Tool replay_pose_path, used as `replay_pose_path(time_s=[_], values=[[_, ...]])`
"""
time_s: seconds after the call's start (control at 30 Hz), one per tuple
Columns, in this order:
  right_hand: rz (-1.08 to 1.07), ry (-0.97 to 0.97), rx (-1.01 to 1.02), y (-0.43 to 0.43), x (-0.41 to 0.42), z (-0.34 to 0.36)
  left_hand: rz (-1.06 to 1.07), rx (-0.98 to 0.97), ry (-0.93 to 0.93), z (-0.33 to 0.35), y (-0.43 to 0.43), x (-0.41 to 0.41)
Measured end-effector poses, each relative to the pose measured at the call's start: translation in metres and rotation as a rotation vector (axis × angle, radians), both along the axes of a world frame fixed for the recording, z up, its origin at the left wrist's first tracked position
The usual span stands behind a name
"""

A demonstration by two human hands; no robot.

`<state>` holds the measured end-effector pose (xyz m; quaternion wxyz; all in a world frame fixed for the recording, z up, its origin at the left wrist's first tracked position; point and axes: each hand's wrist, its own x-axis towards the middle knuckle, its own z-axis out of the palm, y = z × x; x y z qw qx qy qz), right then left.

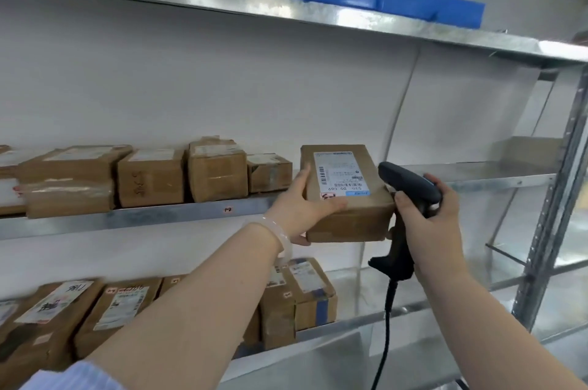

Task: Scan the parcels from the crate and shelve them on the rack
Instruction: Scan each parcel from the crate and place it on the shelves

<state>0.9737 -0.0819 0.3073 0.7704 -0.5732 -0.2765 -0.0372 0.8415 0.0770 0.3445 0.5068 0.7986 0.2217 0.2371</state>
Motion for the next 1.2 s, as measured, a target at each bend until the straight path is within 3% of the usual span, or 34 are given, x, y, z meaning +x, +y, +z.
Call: replay_pose_path(time_s=[0.1, 0.33, 0.67, 0.87, 1.0, 1.2], values=[[0.066, 0.008, 0.023, 0.019, 0.037, 0.009, 0.037, -0.043, -0.015, 0.001, 0.010, 0.024], [0.254, 0.067, 0.011, 0.064, 0.091, 0.017, 0.278, 0.088, -0.036, -0.007, 0.031, 0.073], [0.195, -0.182, -0.065, 0.098, 0.122, 0.006, 0.490, 0.236, -0.052, -0.003, 0.056, 0.113], [0.183, -0.330, -0.062, 0.104, 0.129, -0.003, 0.603, 0.378, -0.115, -0.020, 0.059, 0.129], [0.244, -0.327, -0.086, 0.110, 0.134, -0.003, 0.638, 0.631, -0.183, -0.045, 0.045, 0.132], [0.246, -0.349, -0.111, 0.129, 0.143, 0.003, 0.654, 0.883, 0.099, -0.048, 0.059, 0.139]])
